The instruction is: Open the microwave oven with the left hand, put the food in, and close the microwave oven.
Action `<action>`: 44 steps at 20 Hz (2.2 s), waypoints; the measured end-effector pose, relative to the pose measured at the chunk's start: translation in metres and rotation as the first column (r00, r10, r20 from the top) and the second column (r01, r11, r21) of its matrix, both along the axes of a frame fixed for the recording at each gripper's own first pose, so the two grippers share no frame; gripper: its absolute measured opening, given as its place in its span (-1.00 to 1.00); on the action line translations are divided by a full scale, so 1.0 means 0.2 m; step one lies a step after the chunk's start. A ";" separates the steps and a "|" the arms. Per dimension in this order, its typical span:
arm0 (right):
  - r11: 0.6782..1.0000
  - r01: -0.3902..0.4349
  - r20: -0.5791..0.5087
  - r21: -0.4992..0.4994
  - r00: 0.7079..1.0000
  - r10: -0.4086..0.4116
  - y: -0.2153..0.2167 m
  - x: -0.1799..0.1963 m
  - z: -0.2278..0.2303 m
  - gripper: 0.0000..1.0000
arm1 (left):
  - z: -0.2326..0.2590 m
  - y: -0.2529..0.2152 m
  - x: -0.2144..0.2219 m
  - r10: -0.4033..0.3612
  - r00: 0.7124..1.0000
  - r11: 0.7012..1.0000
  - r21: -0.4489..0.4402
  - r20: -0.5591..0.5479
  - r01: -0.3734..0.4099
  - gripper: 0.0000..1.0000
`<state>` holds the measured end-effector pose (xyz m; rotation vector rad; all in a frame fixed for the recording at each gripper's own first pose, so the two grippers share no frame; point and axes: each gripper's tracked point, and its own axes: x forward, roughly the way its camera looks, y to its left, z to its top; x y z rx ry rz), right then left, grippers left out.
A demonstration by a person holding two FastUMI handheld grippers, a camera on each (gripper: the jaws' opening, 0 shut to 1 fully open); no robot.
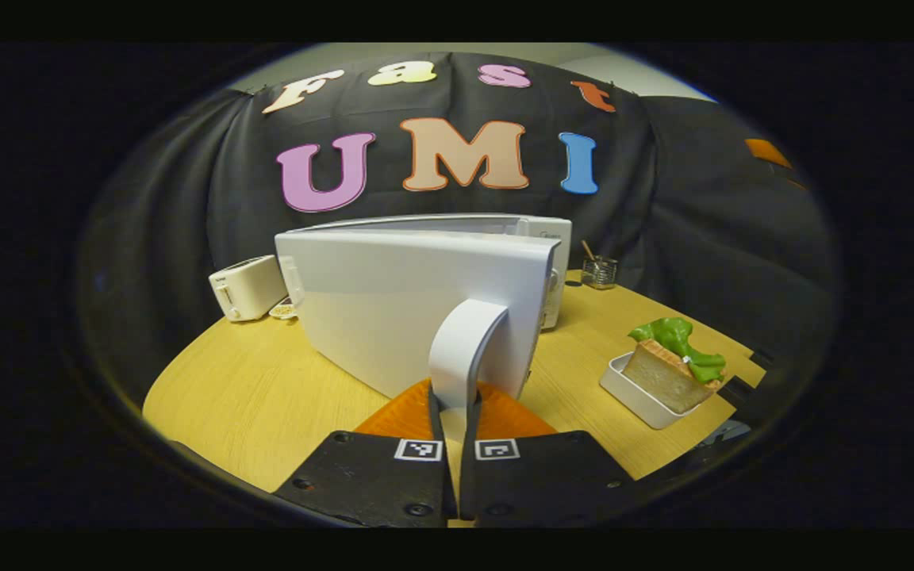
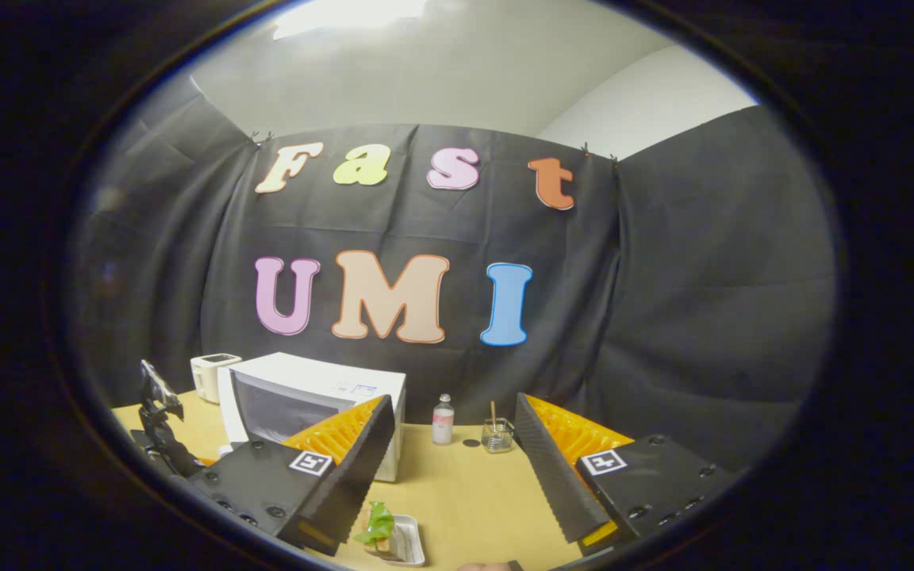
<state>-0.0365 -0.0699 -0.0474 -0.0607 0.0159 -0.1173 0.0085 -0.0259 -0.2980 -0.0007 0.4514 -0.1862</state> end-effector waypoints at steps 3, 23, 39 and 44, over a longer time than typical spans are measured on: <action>1.000 -0.018 -0.010 0.016 1.000 0.018 0.06 0.00 -0.04 0.94 | 0.01 0.06 -0.05 0.000 1.000 1.000 -0.004 0.004 0.000 -0.99; 0.991 -0.134 -0.219 0.004 0.967 0.131 0.35 -0.04 -0.69 0.94 | 0.00 0.46 -0.22 0.093 0.994 0.996 0.023 -0.055 -0.092 -0.98; 0.982 -0.186 -0.548 -0.018 0.823 0.146 0.36 -0.12 -1.45 0.97 | 0.00 0.67 -0.28 0.167 0.983 0.986 0.034 -0.072 -0.165 -0.92; 0.986 -0.163 -0.604 0.022 0.784 0.143 0.34 -0.12 -1.57 0.81 | 0.00 0.67 -0.29 0.151 0.985 0.989 0.015 -0.082 -0.150 -0.84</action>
